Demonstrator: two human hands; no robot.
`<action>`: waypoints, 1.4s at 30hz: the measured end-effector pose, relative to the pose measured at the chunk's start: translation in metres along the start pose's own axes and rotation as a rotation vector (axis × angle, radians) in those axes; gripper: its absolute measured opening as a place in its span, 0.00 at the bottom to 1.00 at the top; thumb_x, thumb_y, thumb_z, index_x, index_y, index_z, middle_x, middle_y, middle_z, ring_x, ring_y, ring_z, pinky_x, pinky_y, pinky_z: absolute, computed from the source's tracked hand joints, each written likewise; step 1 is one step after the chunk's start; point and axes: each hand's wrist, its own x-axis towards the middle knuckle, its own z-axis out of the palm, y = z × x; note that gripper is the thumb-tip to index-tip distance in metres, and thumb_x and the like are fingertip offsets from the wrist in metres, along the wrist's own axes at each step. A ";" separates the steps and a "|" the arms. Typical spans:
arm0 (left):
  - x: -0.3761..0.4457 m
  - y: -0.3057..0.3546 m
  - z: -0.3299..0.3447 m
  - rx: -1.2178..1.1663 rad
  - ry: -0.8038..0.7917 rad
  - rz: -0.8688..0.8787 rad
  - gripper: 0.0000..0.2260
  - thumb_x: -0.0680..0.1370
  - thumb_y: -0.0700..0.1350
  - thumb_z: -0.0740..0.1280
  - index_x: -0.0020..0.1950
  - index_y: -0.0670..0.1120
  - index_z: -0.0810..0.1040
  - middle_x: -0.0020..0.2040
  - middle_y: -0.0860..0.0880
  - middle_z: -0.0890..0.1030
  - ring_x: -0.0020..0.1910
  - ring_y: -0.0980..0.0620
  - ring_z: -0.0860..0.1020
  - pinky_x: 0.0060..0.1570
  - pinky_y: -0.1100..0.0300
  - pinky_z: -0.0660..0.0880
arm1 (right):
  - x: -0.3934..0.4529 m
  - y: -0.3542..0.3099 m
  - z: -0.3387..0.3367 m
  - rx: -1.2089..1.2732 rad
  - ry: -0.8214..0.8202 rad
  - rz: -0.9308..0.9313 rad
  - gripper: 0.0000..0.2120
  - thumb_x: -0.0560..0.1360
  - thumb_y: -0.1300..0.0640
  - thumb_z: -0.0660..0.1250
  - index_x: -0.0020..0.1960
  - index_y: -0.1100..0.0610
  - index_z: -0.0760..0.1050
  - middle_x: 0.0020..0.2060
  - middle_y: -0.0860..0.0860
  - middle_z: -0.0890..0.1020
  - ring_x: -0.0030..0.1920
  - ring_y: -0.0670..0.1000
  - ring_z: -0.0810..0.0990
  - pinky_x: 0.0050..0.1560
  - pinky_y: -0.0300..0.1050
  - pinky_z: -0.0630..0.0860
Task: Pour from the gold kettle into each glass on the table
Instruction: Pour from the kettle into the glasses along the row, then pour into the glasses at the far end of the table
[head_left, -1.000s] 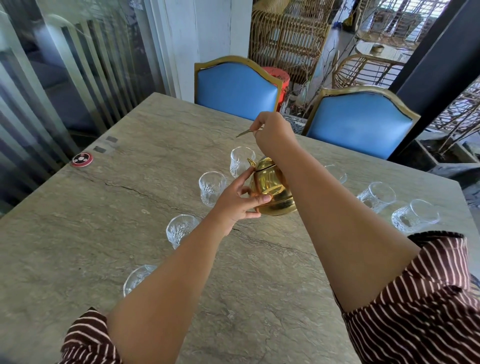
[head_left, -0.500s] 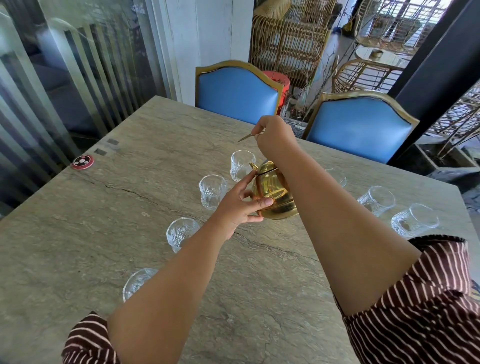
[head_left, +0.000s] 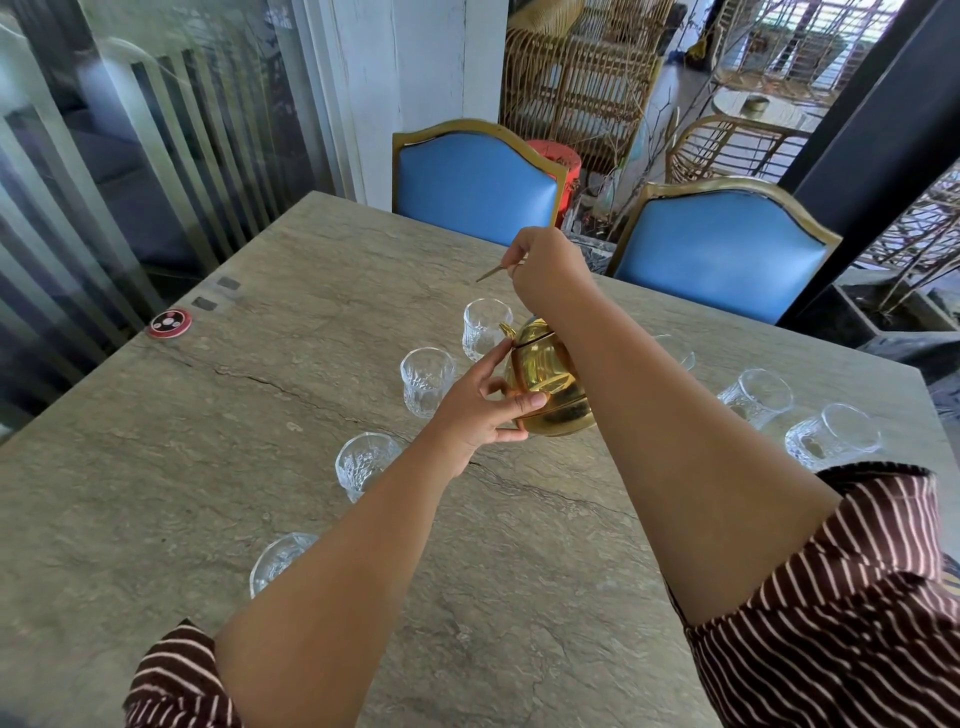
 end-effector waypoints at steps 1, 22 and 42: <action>0.000 0.000 0.000 0.000 0.002 -0.001 0.41 0.71 0.40 0.78 0.78 0.61 0.64 0.74 0.38 0.70 0.65 0.41 0.79 0.55 0.41 0.82 | 0.000 0.000 0.000 0.003 0.003 -0.002 0.13 0.77 0.68 0.58 0.52 0.56 0.79 0.44 0.53 0.78 0.38 0.52 0.76 0.29 0.39 0.68; -0.008 -0.008 -0.001 0.208 0.000 0.041 0.44 0.69 0.39 0.80 0.78 0.60 0.64 0.73 0.56 0.68 0.68 0.49 0.74 0.62 0.44 0.78 | -0.053 0.038 0.006 0.336 0.200 0.091 0.08 0.78 0.63 0.61 0.51 0.54 0.77 0.41 0.44 0.75 0.27 0.45 0.69 0.27 0.39 0.66; -0.096 -0.035 0.012 0.173 0.193 0.136 0.44 0.66 0.41 0.82 0.76 0.62 0.66 0.70 0.55 0.73 0.63 0.54 0.78 0.58 0.49 0.81 | -0.120 0.016 0.009 0.313 0.013 -0.106 0.12 0.75 0.66 0.61 0.51 0.53 0.79 0.35 0.49 0.79 0.23 0.43 0.66 0.23 0.34 0.63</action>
